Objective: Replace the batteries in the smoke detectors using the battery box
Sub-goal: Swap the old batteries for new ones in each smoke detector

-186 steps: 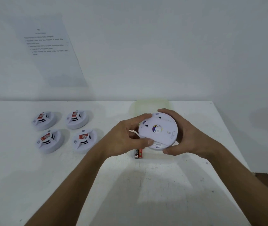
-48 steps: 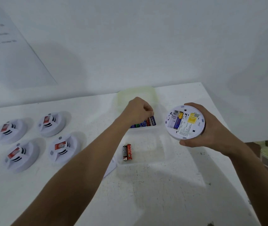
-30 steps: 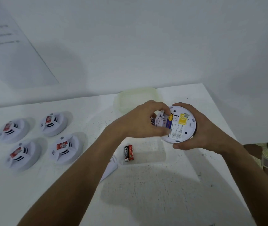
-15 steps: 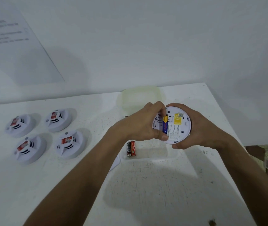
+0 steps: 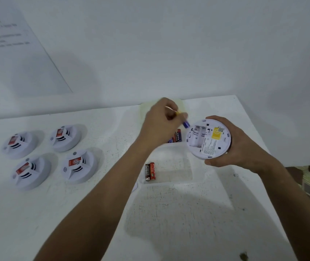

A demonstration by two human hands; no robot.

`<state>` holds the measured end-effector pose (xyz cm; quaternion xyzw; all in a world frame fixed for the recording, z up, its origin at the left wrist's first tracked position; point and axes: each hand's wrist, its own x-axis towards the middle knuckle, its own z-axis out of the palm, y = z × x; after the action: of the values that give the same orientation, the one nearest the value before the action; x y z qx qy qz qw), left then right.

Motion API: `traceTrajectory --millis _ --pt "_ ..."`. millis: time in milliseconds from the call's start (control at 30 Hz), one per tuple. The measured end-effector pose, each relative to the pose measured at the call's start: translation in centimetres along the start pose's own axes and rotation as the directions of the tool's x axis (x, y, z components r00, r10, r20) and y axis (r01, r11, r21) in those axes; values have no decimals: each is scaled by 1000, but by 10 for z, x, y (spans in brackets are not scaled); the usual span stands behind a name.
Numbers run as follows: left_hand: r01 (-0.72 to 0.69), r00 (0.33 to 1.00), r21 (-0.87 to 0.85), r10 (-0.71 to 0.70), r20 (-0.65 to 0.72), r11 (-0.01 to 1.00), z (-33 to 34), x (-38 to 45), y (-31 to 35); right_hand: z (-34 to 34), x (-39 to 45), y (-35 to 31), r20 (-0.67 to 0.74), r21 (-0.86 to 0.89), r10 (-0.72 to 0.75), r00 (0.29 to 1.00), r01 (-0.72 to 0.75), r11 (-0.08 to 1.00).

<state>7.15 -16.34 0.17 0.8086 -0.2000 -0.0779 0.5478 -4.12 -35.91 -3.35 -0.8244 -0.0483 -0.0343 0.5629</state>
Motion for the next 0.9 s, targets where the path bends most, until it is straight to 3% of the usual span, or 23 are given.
traceTrajectory --millis 67,167,300,467,667,800,900 --pt "78 995 56 -74 -69 995 -4 16 -11 -5 -6 3 -24 10 21 999 -21 1000" --pt "158 986 203 -164 11 966 -1 32 -28 -9 -12 6 -24 6 44 999 -43 999" --pt "128 976 398 -187 113 908 12 40 -41 -10 -15 6 -6 -3 44 999 -44 999" --pt "112 964 436 -204 169 893 18 39 -47 -7 -16 6 -6 8 42 999 -42 999" --pt "126 984 418 -166 60 900 -6 11 -30 -4 -20 -2 12 22 40 999 -40 999" --pt "95 993 443 -56 -99 892 -37 -41 -36 2 -25 -6 46 23 25 999 -26 999" --pt "191 981 485 -154 -115 854 -52 -74 -52 10 -29 -7 92 30 28 995 -31 999"
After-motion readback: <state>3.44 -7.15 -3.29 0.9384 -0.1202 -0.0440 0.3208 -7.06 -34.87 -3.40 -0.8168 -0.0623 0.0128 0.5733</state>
